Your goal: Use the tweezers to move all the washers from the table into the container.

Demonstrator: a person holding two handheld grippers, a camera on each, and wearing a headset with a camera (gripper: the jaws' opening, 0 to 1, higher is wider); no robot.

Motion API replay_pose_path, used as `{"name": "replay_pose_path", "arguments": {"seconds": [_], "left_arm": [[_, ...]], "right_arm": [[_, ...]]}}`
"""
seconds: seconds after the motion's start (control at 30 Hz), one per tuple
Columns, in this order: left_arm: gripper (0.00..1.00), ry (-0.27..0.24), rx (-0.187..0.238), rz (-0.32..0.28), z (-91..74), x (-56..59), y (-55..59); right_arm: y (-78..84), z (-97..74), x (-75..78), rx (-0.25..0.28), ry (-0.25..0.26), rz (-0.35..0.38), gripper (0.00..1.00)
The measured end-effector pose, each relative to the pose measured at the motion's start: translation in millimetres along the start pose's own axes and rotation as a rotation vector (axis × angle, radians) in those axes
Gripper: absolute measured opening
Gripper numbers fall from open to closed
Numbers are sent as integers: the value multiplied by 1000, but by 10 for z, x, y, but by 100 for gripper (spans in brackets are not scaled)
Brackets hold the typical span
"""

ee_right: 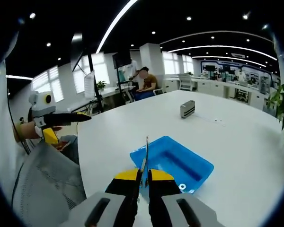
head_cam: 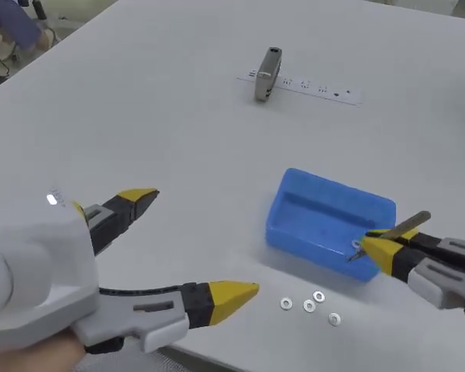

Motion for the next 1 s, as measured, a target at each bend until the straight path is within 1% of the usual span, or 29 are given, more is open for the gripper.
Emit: {"name": "replay_pose_path", "arguments": {"seconds": [0.07, 0.17, 0.3, 0.4, 0.47, 0.6, 0.83, 0.9, 1.0], "left_arm": [[99, 4, 2, 1, -1, 4, -8], [99, 10, 5, 3, -3, 22, -7], [99, 22, -12, 5, 4, 60, 41], [99, 29, -24, 9, 10, 85, 69], [99, 32, -30, 11, 14, 94, 80], [99, 34, -25, 9, 21, 100, 72], [99, 36, -23, 18, 20, 103, 44], [99, 35, -19, 15, 14, 99, 41], [99, 34, -19, 11, 7, 94, 49]], "right_arm": [[120, 26, -71, -21, -18, 21, 3], [284, 62, -132, -57, -26, 38, 3], [437, 90, -186, -86, -33, 61, 3], [508, 94, -208, -93, -34, 82, 4], [536, 90, -221, -100, -38, 94, 4], [567, 79, -253, -107, -41, 93, 4], [577, 93, -231, -100, -31, 105, 4], [591, 103, -247, -109, -32, 88, 4], [575, 97, -246, -105, -27, 73, 4]]}}
Point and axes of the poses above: the centre of the closed fingertips' face, and the gripper's own axes: z roughly forward along the fingers, x roughly to its right, y roughly out of its underside, the point moved 6 cm from there along -z, roughly backward along the fingers, and after that the axes turned 12 degrees about -z, right-handed, at the moved point
